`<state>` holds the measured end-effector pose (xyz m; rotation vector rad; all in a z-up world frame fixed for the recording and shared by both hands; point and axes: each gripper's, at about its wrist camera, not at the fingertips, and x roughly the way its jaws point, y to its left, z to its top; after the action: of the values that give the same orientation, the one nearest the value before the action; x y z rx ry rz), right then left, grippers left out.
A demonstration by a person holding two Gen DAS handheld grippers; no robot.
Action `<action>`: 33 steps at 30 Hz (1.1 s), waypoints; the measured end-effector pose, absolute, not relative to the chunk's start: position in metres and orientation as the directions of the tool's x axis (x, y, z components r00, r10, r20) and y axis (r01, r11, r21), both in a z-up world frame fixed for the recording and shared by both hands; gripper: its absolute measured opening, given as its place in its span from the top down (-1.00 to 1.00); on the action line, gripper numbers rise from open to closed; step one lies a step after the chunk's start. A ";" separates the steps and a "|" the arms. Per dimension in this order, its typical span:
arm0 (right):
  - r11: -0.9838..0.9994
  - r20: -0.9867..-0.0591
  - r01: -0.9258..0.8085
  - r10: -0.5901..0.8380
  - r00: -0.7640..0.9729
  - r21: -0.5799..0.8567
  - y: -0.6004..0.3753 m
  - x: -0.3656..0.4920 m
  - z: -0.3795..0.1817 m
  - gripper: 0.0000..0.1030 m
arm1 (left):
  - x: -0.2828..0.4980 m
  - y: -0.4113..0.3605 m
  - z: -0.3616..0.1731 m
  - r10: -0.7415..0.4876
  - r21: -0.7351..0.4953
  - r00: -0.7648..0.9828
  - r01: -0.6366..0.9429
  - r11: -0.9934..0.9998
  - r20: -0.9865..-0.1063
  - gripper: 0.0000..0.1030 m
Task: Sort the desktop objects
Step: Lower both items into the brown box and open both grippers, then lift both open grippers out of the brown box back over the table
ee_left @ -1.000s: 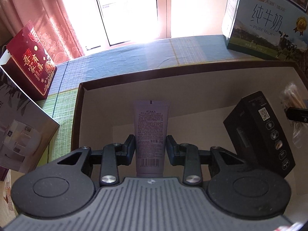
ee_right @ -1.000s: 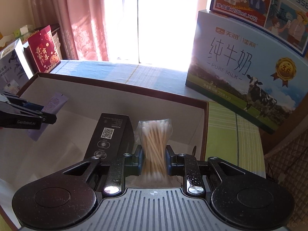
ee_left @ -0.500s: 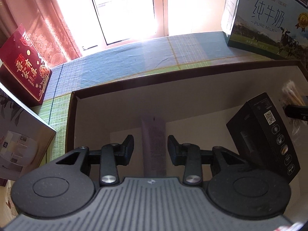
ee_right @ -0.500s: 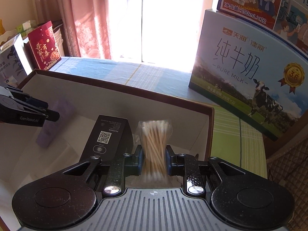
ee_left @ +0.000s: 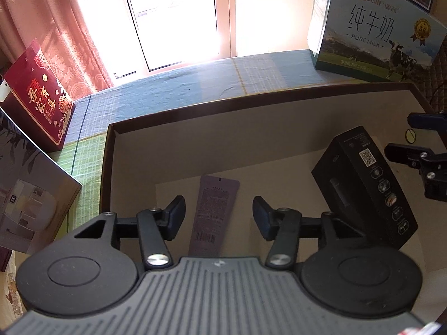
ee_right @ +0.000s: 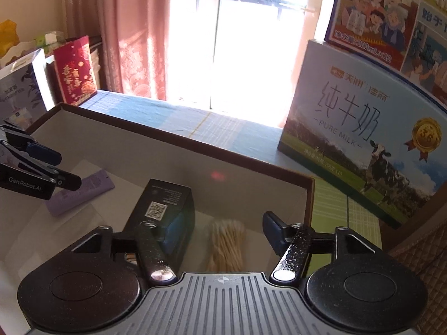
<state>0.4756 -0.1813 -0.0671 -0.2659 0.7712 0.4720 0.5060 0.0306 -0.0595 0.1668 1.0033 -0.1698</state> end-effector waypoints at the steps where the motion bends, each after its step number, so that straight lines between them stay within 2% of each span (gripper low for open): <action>1: 0.864 -0.723 -0.501 0.314 0.616 -0.052 -0.183 0.474 -0.066 -0.17 | 0.503 0.031 -0.058 -0.066 0.059 0.527 0.218 0.974 -0.847 0.04; 4: 0.857 -0.724 -0.515 0.343 0.599 -0.019 -0.187 0.463 -0.060 -0.24 | 0.493 0.033 -0.052 -0.075 0.051 0.535 0.217 0.975 -0.842 -0.09; 8: 0.863 -0.718 -0.504 0.368 0.591 0.028 -0.194 0.448 -0.050 -0.58 | 0.479 0.033 -0.043 -0.081 0.046 0.536 0.218 0.975 -0.840 -0.25; 12: 0.868 -0.707 -0.490 0.396 0.586 0.080 -0.200 0.431 -0.039 -0.81 | 0.462 0.033 -0.032 -0.083 0.048 0.547 0.221 0.974 -0.833 -0.27; 16: 0.872 -0.692 -0.478 0.410 0.594 0.106 -0.205 0.411 -0.029 -0.86 | 0.443 0.034 -0.021 -0.092 0.031 0.552 0.209 0.977 -0.829 -0.28; 19: 0.877 -0.683 -0.465 0.413 0.602 0.121 -0.209 0.397 -0.022 -0.88 | 0.428 0.035 -0.014 -0.077 0.039 0.559 0.193 0.980 -0.826 -0.48; 33: 0.895 -0.673 -0.428 0.393 0.627 0.124 -0.219 0.337 0.000 -0.96 | 0.351 0.039 0.025 -0.079 0.028 0.611 0.163 0.986 -0.788 -0.50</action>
<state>0.3366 -0.2192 -0.0003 -0.0495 0.7595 0.4711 0.3513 0.0392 0.0249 0.1001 0.9037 -0.1396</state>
